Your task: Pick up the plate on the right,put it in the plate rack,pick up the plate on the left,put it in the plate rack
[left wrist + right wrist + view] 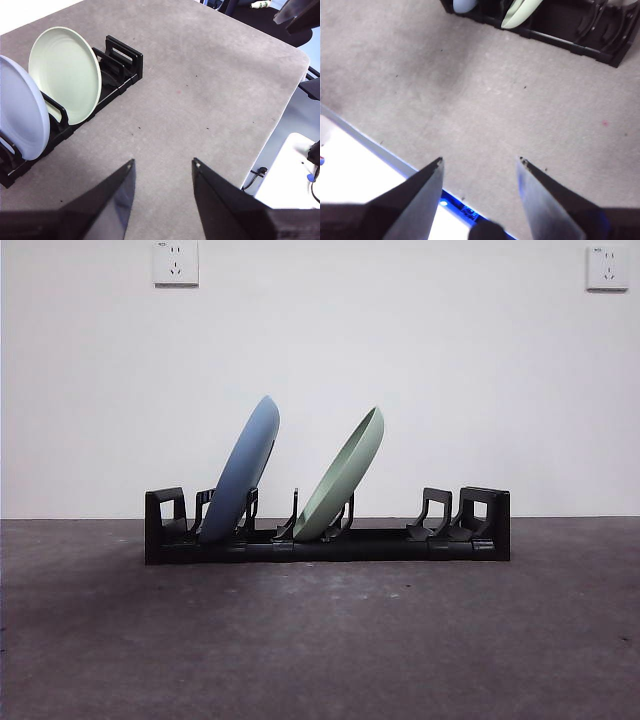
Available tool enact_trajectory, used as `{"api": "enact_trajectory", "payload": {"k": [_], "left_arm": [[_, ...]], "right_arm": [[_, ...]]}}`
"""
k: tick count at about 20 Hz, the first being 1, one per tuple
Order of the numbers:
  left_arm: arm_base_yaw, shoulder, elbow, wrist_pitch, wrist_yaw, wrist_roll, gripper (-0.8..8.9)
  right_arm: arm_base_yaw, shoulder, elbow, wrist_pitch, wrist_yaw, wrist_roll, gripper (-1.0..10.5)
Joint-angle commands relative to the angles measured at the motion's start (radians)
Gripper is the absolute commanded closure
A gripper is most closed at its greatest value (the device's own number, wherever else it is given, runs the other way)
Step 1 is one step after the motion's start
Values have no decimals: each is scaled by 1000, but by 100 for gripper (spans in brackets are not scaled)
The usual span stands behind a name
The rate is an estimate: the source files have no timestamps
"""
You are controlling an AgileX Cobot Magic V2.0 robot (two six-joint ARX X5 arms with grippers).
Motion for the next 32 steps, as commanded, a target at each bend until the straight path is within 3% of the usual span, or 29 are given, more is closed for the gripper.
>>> {"api": "enact_trajectory", "payload": {"k": [1, 2, 4, 13, 24, 26, 29, 30, 32], "left_arm": [[-3, -1, -4, 2, 3, -6, 626], [-3, 1, -4, 2, 3, -6, 637], [-3, 2, -4, 2, 3, -2, 837], [-3, 5, -4, 2, -4, -2, 817], [-1, 21, -3, 40, -8, 31, 817], [-1, 19, -3, 82, -52, 26, 817], [31, 0, -4, 200, -109, 159, 817], [76, -16, -5, 229, -103, 216, 817], [212, -58, -16, 274, -38, 243, 817]], "right_arm": [[1, -9, -5, -24, -21, -11, 701], [1, -9, -5, -24, -27, -15, 737], [1, -9, -5, -24, -35, -40, 952], [1, -7, -5, -24, -19, -9, 945], [1, -6, -5, -24, 177, -9, 945], [1, -6, -5, -24, 192, -9, 945], [1, -6, -5, -24, 195, -9, 945], [1, -6, -5, -23, 195, -9, 945], [1, -6, -5, -24, 195, -9, 945]]}}
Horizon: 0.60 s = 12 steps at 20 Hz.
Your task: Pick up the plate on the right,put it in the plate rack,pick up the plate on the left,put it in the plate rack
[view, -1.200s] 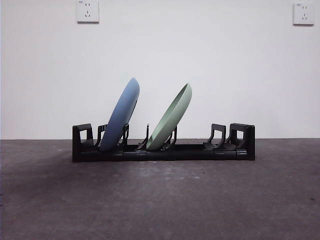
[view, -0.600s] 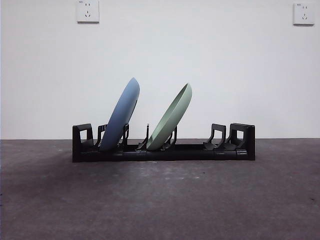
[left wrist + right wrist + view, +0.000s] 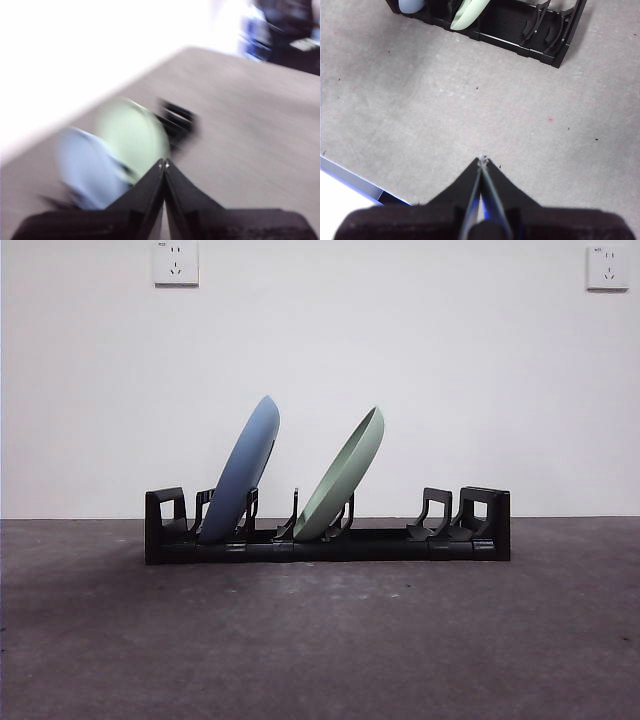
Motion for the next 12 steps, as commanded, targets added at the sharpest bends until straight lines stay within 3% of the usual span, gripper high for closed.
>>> {"api": "enact_trajectory", "payload": {"k": [1, 3, 6, 8, 12], "left_arm": [[167, -66, -37, 51, 113, 73, 817], [320, -155, -135, 127, 238, 86, 817], [467, -326, -365, 238, 196, 88, 817], [515, -448, -546, 339, 181, 85, 817], [544, -676, -891, 496, 180, -3, 817]], "right_arm": [[1, 1, -5, -24, 1, 4, 945], [1, 1, -5, -23, 1, 4, 945], [1, 2, -5, -24, 1, 4, 945], [1, 2, -5, -23, 1, 4, 945], [1, 2, -5, -23, 1, 4, 945]]}}
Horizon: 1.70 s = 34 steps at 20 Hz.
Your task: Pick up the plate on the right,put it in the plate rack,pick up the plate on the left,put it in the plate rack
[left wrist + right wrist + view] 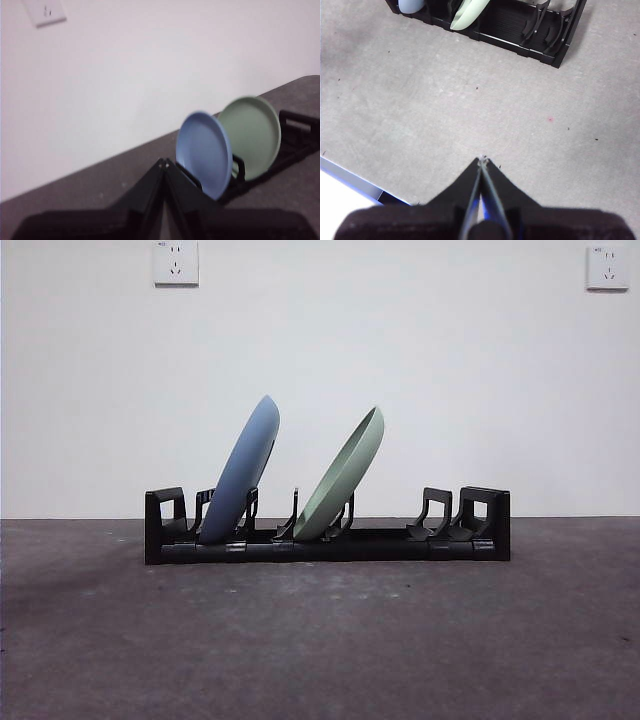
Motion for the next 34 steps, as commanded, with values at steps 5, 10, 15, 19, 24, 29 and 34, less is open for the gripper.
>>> {"api": "enact_trajectory", "payload": {"k": [5, 10, 15, 19, 24, 29, 34], "left_arm": [[7, -204, -360, 68, -3, -120, 817], [7, -239, -493, 70, -3, -180, 817], [7, -239, -493, 78, -2, -193, 817], [7, -233, -493, 78, -3, -193, 817], [7, -223, -493, 78, -3, -193, 817], [7, -210, -493, 78, -3, -193, 817], [7, -194, -493, 77, -3, -193, 817]], "right_arm": [[1, 2, -5, -24, 0, 4, 945], [1, 2, -5, -23, 1, 4, 945], [1, 2, -4, -23, 5, 5, 945], [1, 5, -4, -23, 15, 4, 945], [1, 8, -4, -23, 15, 4, 945], [2, 6, -4, -18, 19, -23, 945], [-102, -156, -109, 421, 15, -92, 945]]}}
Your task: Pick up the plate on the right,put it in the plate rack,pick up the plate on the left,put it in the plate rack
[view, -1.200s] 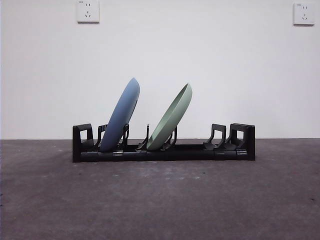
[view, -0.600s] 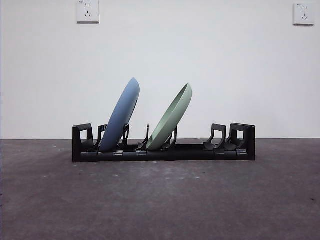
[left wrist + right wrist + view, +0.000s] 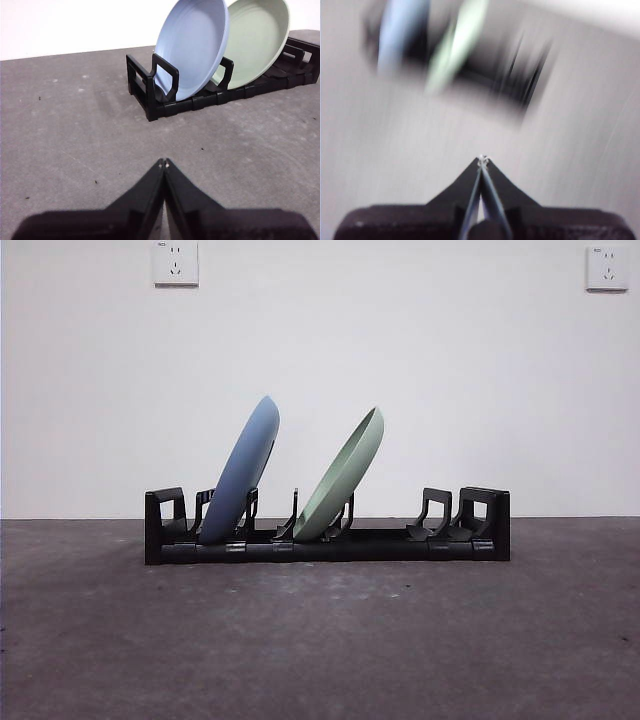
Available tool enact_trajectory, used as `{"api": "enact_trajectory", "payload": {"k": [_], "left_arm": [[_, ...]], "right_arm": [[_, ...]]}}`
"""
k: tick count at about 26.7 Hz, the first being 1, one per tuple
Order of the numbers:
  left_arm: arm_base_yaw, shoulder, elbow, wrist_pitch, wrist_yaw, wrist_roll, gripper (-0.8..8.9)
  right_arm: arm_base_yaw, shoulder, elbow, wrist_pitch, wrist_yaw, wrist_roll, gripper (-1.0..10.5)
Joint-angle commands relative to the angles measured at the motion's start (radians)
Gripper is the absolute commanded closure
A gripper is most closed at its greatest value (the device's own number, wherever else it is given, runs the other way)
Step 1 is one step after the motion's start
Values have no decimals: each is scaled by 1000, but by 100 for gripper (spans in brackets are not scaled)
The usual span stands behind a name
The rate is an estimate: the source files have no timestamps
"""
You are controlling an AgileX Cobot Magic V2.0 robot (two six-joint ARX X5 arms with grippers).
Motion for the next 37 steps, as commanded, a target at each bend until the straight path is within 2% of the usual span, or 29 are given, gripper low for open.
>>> {"api": "enact_trajectory", "payload": {"k": [1, 3, 6, 8, 12, 19, 25, 30, 34, 37], "left_arm": [[3, 7, -10, 9, 1, -10, 817], [3, 14, -10, 9, 1, -10, 817], [3, 20, -10, 9, 1, -10, 817], [3, 21, -10, 9, 1, -10, 817], [3, 21, -10, 9, 1, -10, 817], [3, 21, -10, 9, 1, -10, 817], [3, 21, -10, 9, 1, -10, 817], [3, 22, -10, 9, 1, -10, 817], [3, 23, -10, 9, 1, -10, 817], [3, 23, -9, 10, 1, -10, 817]], "right_arm": [[-64, -137, -136, 267, -88, 1, 945], [-129, -270, -327, 466, -112, 13, 945], [-226, -468, -650, 747, -3, 14, 945], [-270, -574, -856, 923, 20, 15, 945], [-296, -688, -1081, 1060, 21, 40, 945], [-302, -827, -1337, 1089, 24, 45, 945], [-302, -938, -1474, 1089, 43, 117, 945], [-301, -976, -1482, 987, 77, 121, 945], [-301, -976, -1479, 892, 75, 107, 945], [-300, -976, -1479, 896, 56, 113, 945]]}}
